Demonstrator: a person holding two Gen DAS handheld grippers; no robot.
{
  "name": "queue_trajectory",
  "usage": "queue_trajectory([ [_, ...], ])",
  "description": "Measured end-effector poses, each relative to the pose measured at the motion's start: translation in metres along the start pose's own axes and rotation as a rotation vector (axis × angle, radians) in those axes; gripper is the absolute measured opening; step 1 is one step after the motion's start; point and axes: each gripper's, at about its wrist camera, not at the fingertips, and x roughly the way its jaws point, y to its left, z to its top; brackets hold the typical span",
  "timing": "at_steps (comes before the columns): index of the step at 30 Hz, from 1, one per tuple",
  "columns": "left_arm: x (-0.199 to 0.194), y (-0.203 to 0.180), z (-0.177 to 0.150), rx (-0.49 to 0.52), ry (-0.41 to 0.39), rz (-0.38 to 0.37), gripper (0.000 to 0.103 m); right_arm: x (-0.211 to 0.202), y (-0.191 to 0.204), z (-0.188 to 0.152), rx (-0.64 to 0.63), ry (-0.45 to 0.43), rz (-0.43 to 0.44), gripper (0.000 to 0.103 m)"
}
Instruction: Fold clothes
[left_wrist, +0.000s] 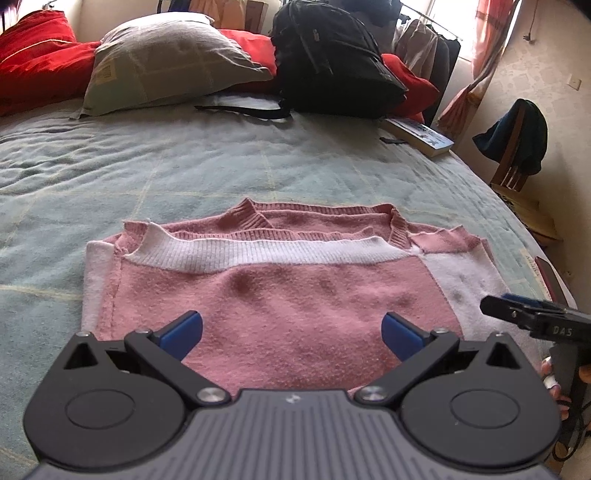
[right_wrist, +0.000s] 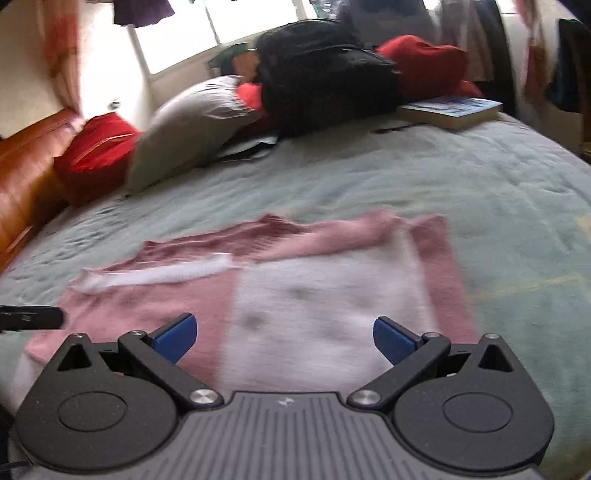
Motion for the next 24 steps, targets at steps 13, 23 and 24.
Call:
queue_trajectory([
  [13, 0.002, -0.013, -0.002, 0.026, 0.024, -0.029, 0.102, 0.001, 0.025, -0.007, -0.096, 0.019, 0.004, 0.103],
  [23, 0.026, -0.036, -0.021, 0.06, 0.101, -0.114, 0.102, 0.004, 0.024, -0.013, -0.098, 0.039, -0.025, 0.103],
  [24, 0.028, -0.032, -0.02, 0.035, 0.105, -0.122, 0.102, 0.003, 0.023, -0.014, -0.096, 0.038, -0.025, 0.103],
])
